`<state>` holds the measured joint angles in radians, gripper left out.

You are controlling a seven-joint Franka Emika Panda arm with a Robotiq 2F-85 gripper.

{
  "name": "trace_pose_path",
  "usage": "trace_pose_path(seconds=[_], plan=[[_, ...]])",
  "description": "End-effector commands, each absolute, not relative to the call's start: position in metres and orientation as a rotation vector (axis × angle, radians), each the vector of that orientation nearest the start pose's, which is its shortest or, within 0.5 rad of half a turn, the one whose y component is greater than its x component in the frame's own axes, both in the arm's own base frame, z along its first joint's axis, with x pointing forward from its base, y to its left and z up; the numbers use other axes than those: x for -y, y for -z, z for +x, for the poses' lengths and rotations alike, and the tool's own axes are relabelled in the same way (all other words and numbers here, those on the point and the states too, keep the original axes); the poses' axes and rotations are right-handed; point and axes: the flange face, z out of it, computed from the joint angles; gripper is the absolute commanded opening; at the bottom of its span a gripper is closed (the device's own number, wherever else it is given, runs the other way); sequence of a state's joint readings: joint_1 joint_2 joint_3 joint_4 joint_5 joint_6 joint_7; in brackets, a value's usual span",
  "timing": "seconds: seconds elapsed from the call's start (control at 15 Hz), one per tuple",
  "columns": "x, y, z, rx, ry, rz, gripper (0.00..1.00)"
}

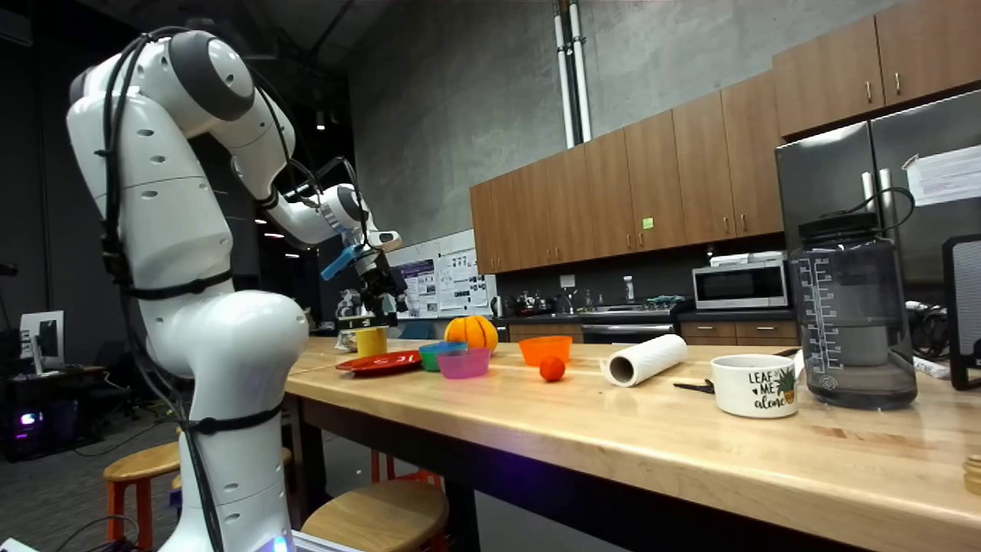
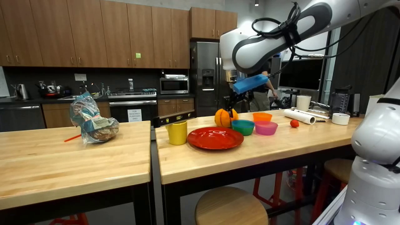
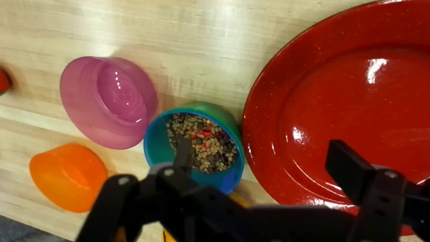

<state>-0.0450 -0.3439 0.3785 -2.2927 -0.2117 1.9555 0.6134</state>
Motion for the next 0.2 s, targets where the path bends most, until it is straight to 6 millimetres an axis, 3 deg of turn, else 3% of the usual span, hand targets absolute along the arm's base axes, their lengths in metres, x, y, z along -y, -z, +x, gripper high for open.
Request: trace_pose_path(seconds=[0.0,0.13], plan=[[-0.1432,-0.479,0.428,-0.376,0.214,-3.41,1.0],[-0.1432,-0.479,0.428,-0.376,0.214,-3.411,1.0]])
